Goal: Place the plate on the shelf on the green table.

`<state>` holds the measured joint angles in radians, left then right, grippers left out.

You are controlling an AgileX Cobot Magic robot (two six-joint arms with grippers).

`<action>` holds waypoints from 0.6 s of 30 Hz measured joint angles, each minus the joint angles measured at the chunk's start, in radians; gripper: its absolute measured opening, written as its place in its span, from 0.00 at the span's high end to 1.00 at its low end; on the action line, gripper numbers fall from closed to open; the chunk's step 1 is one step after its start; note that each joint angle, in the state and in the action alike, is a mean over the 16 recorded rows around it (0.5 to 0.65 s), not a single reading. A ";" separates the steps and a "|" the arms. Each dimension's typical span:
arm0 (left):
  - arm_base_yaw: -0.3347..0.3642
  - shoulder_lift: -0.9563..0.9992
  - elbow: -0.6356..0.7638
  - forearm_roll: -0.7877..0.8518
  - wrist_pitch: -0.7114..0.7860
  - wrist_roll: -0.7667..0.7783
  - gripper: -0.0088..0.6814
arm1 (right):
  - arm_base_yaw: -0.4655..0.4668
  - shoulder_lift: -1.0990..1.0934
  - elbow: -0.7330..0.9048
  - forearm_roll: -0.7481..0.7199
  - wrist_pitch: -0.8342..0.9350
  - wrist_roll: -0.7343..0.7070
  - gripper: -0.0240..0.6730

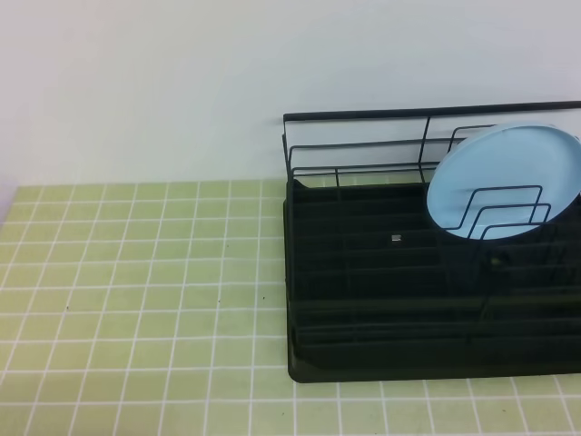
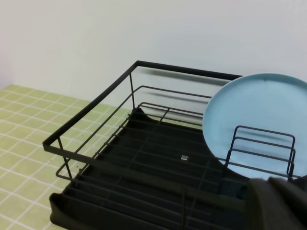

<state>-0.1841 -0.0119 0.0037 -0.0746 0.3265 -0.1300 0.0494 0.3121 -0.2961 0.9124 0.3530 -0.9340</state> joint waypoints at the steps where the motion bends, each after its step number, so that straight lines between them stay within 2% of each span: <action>1: 0.000 0.000 0.000 0.000 0.000 0.001 0.99 | 0.000 0.000 0.000 0.000 0.000 0.000 0.97; 12: 0.000 0.000 0.000 -0.001 0.000 0.012 0.99 | 0.000 0.000 0.000 -0.023 -0.001 0.021 0.97; 15: 0.000 0.000 0.000 -0.001 0.000 0.014 0.99 | 0.000 0.000 0.000 -0.096 -0.003 0.089 0.97; 18: 0.000 0.000 0.000 -0.001 0.000 0.014 0.99 | 0.000 -0.004 0.000 -0.230 -0.006 0.211 0.97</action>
<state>-0.1841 -0.0119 0.0037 -0.0753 0.3265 -0.1158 0.0494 0.3078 -0.2957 0.6825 0.3473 -0.7229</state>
